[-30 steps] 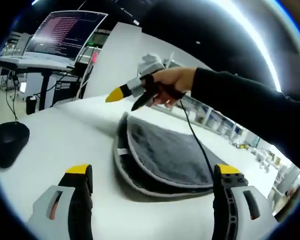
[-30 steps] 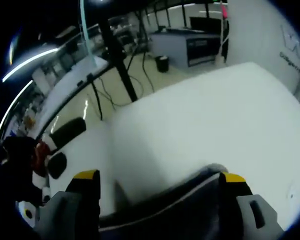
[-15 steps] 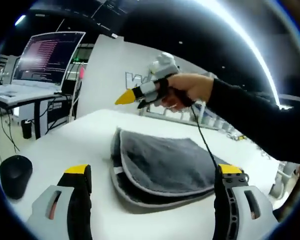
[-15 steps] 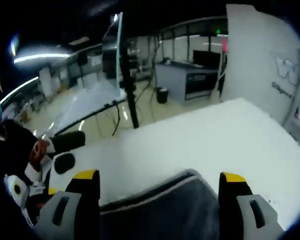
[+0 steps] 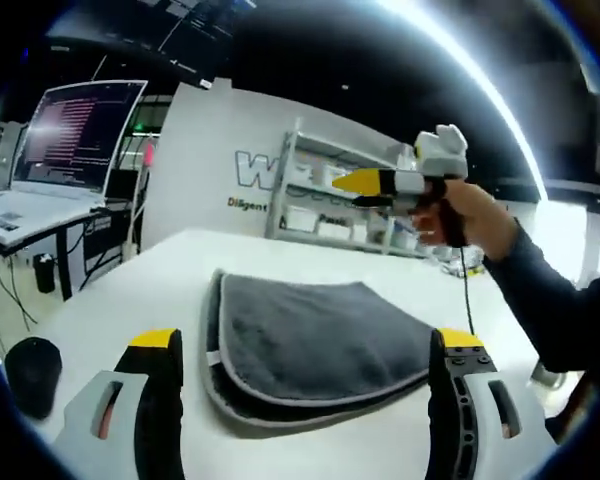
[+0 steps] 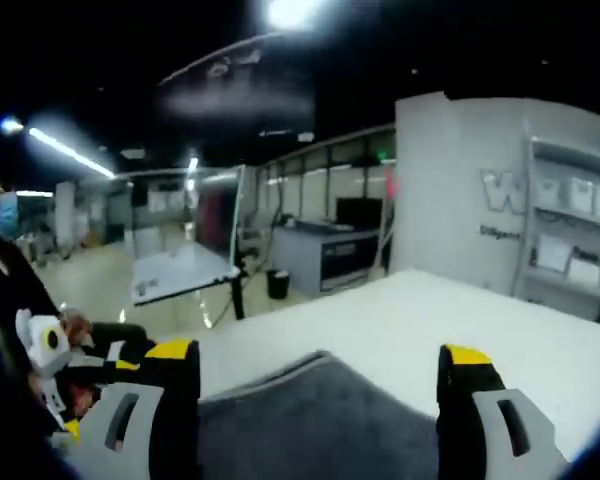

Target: Open the folded towel by lifting each exposed corner and separating the folded layers until the towel lies flat within the target outline without major curled edges

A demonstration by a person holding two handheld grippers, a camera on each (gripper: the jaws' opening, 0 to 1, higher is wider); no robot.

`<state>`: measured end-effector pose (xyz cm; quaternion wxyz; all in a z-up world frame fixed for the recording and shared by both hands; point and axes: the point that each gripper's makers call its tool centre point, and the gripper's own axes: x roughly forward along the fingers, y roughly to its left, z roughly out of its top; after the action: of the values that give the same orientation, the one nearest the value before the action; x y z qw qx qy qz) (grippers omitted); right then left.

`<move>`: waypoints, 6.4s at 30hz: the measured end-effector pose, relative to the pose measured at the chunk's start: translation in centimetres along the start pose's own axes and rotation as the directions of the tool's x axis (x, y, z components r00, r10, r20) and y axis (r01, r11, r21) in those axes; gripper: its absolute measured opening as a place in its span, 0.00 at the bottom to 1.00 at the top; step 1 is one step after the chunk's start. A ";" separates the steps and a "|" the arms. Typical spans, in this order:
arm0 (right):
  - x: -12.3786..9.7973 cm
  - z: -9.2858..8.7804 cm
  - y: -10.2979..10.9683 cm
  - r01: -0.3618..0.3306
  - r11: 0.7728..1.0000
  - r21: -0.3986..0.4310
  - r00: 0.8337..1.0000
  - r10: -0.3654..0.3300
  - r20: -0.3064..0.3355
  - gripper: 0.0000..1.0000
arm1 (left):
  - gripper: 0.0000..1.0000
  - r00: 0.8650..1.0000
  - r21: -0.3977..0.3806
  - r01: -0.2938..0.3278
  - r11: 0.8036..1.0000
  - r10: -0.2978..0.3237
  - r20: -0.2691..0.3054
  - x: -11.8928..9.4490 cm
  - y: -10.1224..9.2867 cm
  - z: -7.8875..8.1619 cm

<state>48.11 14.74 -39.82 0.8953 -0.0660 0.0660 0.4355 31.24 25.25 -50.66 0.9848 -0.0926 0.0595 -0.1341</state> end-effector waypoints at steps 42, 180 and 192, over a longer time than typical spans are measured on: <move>-27.9 -13.9 -8.1 0.374 0.924 0.078 0.925 -0.378 0.045 0.99 | 0.93 0.992 0.091 0.085 0.992 -0.076 -0.097 0.4 -3.0 -0.1; 20.4 -9.8 -1.2 -0.827 0.458 -0.327 0.469 0.241 -0.850 0.30 | 0.03 0.944 -0.329 -0.078 0.941 -0.037 -0.329 4.8 4.1 -6.2; 22.8 -12.5 -0.8 -0.814 0.531 -0.235 0.419 0.256 -0.871 0.27 | 0.03 0.976 -0.474 -0.119 0.872 0.014 -0.219 4.8 4.3 -6.2</move>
<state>61.99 29.63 -56.01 0.4905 -0.5102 0.2960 0.6415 36.03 26.99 -57.99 0.9225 -0.3194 0.1973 -0.0897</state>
